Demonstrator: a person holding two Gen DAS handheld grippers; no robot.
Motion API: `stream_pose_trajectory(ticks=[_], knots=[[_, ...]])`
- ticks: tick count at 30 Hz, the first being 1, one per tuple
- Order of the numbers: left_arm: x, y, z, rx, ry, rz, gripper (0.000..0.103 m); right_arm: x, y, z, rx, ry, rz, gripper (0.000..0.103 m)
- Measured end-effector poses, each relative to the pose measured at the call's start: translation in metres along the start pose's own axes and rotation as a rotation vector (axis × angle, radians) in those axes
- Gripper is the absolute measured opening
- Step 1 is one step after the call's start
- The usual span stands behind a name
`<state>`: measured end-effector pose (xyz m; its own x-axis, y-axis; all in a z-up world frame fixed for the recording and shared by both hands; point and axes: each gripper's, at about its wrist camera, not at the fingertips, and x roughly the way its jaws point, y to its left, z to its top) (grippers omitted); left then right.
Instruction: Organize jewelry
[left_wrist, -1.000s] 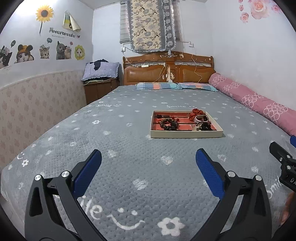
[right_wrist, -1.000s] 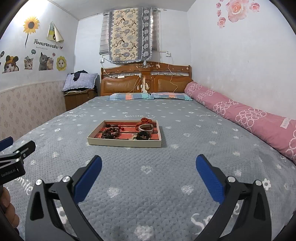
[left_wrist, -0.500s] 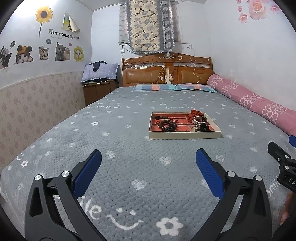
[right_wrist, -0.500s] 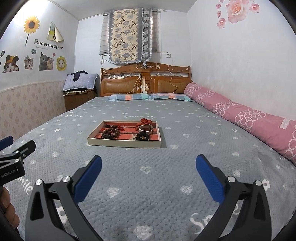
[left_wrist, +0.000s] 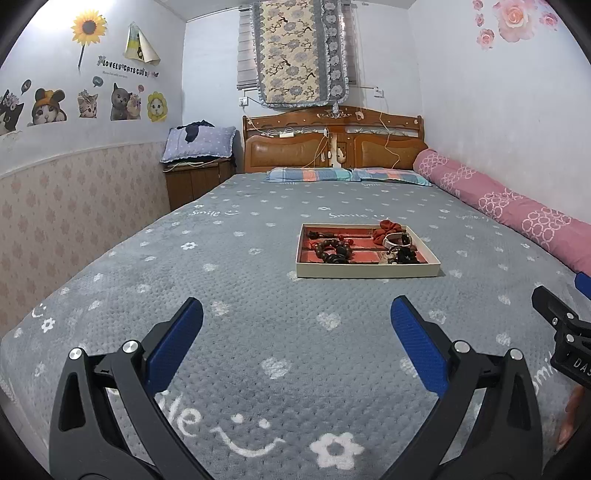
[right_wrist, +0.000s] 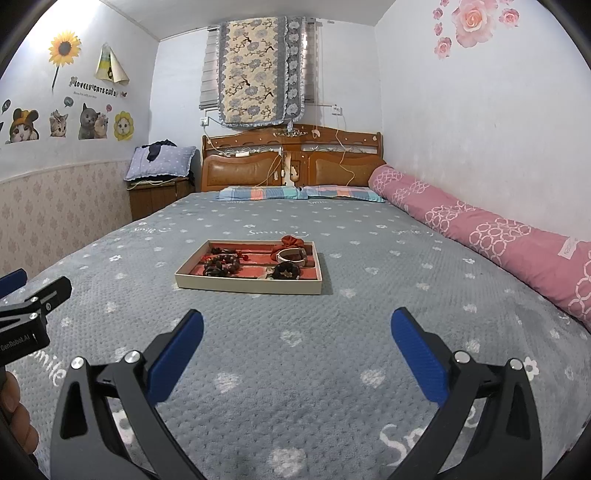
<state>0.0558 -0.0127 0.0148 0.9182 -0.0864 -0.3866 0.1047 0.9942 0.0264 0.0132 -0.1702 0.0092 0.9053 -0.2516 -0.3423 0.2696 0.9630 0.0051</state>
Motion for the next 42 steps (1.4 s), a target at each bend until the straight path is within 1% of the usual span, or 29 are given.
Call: stream_pose_trajectory(ticks=[18, 42], knots=[[-0.0009, -0.0002, 0.0005, -0.002, 0.002, -0.001, 0.098, -0.0059, 0.0028, 0.0021, -0.009, -0.015, -0.003, 0.099], [-0.0012, -0.0016, -0.0008, 0.001, 0.001, -0.004, 0.098, -0.0075, 0.0033, 0.0024, -0.007, -0.011, -0.001, 0.099]])
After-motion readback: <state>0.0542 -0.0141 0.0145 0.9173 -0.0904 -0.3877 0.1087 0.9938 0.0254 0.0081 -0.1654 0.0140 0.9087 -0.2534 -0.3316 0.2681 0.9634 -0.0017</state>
